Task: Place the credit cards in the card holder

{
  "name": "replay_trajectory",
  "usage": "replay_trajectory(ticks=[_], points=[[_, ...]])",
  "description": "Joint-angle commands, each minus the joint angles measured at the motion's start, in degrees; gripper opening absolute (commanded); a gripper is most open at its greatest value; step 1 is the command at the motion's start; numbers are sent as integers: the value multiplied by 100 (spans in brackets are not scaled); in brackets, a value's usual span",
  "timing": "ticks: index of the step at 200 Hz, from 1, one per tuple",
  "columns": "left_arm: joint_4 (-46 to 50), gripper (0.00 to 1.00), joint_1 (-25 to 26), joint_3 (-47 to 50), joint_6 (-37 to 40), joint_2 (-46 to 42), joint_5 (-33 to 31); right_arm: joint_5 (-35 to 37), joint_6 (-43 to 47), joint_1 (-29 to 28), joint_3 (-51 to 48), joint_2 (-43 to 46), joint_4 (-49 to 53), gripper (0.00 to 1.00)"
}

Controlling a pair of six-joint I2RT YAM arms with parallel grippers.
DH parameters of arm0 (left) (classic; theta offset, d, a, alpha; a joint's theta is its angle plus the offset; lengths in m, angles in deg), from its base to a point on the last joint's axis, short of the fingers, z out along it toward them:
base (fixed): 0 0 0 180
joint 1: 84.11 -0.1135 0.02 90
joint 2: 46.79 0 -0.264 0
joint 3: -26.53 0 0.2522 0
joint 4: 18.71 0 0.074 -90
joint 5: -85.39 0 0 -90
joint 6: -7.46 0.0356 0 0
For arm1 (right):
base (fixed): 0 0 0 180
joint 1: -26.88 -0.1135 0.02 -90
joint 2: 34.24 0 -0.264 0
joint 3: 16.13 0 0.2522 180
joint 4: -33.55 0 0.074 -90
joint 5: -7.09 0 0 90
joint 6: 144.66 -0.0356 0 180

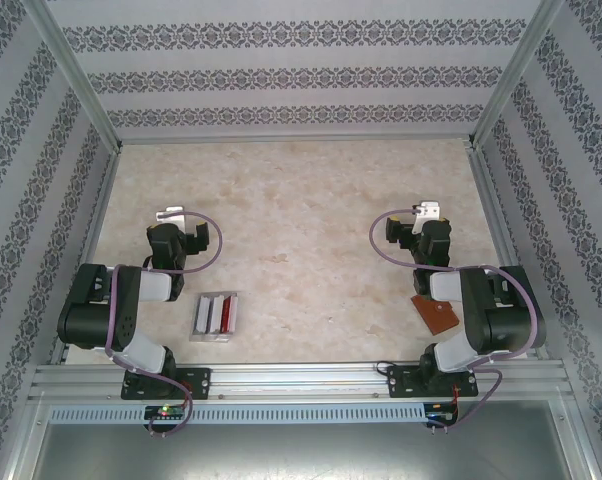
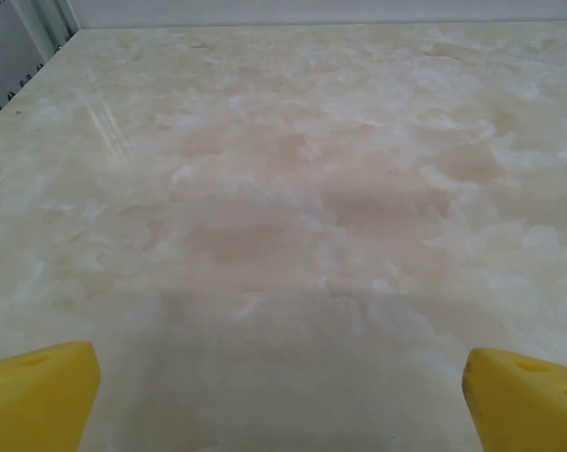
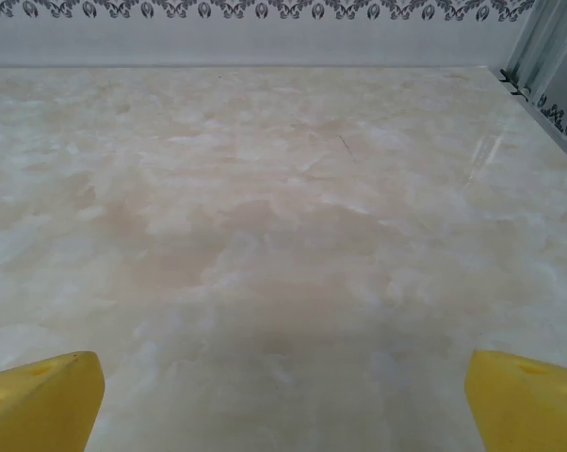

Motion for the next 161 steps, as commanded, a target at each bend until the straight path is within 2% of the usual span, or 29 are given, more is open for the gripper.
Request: replay_trajectory(ticks=[1,141,161], points=[[-184,99,69,-22,38,31,59,-149,68,-30,23,46,-195,98],[-174,99,63,-30,31,30,60,-246,-70,96,59,45,-142,98],[-164,100,79,-34,51,-155,-52,86,-180,84,25,99,-176,98]])
